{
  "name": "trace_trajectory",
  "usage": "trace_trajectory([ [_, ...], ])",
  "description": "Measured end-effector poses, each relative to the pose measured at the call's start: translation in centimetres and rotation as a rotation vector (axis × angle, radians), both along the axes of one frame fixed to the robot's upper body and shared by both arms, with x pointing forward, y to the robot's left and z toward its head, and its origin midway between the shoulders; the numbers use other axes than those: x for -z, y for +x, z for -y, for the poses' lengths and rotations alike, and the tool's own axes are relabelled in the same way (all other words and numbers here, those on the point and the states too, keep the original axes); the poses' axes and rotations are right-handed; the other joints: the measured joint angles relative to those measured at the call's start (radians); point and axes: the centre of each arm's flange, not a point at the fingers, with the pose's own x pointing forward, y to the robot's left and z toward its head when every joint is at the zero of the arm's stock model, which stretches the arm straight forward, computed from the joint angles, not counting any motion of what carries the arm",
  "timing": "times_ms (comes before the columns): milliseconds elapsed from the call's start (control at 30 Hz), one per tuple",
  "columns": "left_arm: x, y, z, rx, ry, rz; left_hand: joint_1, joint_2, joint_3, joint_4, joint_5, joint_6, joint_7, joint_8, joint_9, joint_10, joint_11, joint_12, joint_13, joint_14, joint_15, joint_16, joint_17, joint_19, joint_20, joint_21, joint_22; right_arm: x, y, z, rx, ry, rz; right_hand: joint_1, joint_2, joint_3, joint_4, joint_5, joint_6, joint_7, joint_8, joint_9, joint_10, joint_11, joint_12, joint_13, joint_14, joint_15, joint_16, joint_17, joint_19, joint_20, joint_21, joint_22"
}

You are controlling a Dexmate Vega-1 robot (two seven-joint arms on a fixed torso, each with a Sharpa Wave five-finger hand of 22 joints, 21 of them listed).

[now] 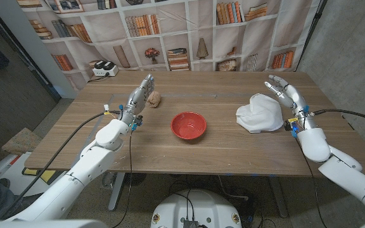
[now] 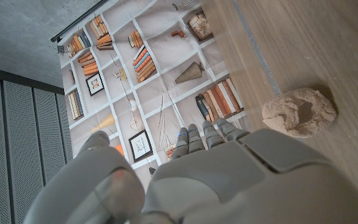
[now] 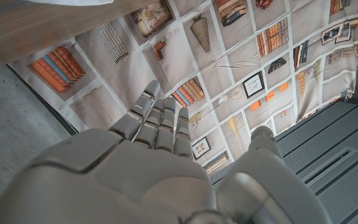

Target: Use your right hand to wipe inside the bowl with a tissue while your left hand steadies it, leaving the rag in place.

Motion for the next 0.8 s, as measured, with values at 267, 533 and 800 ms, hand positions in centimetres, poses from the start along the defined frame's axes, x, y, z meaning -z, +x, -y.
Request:
trace_trajectory([
  [267, 0.3, -0.2, 0.2, 0.002, -0.002, -0.003, 0.000, 0.000, -0.003, -0.003, 0.000, 0.000, 0.000, -0.004, 0.000, 0.000, 0.000, -0.001, 0.000, 0.000, 0.000, 0.000, 0.000, 0.000, 0.000, -0.006, 0.000, 0.4, -0.3, 0.2, 0.097, -0.059, -0.013, 0.008, -0.008, 0.000, -0.008, 0.006, 0.016, 0.005, 0.000, 0.000, 0.000, 0.000, -0.005, 0.000, -0.004, -0.003, -0.011, -0.002, 0.000, 0.000, -0.012, 0.000],
  [533, 0.5, -0.2, 0.3, 0.007, -0.006, -0.003, 0.000, 0.000, -0.003, -0.003, -0.004, 0.005, -0.006, -0.004, 0.000, 0.004, 0.004, -0.001, 0.000, 0.000, 0.000, 0.000, 0.000, 0.000, 0.000, -0.006, 0.000, 0.4, -1.0, -0.2, 0.160, -0.115, -0.026, 0.025, -0.009, 0.004, -0.013, 0.010, 0.028, 0.007, 0.008, 0.000, 0.000, 0.000, -0.005, 0.000, -0.004, -0.003, -0.011, -0.002, 0.000, 0.000, -0.018, 0.000],
  [800, 0.6, -0.3, 0.1, 0.008, -0.011, -0.002, 0.003, 0.003, -0.003, -0.003, -0.004, 0.005, -0.006, -0.004, 0.000, 0.004, 0.004, -0.001, 0.000, 0.000, 0.000, 0.000, 0.000, 0.000, 0.000, -0.006, 0.000, 0.3, -1.3, -0.6, 0.218, -0.166, -0.055, 0.038, -0.004, 0.010, -0.018, 0.012, 0.028, 0.007, 0.008, 0.000, 0.000, 0.000, -0.008, 0.000, -0.004, -0.003, -0.015, -0.002, 0.000, 0.000, -0.025, 0.000],
])
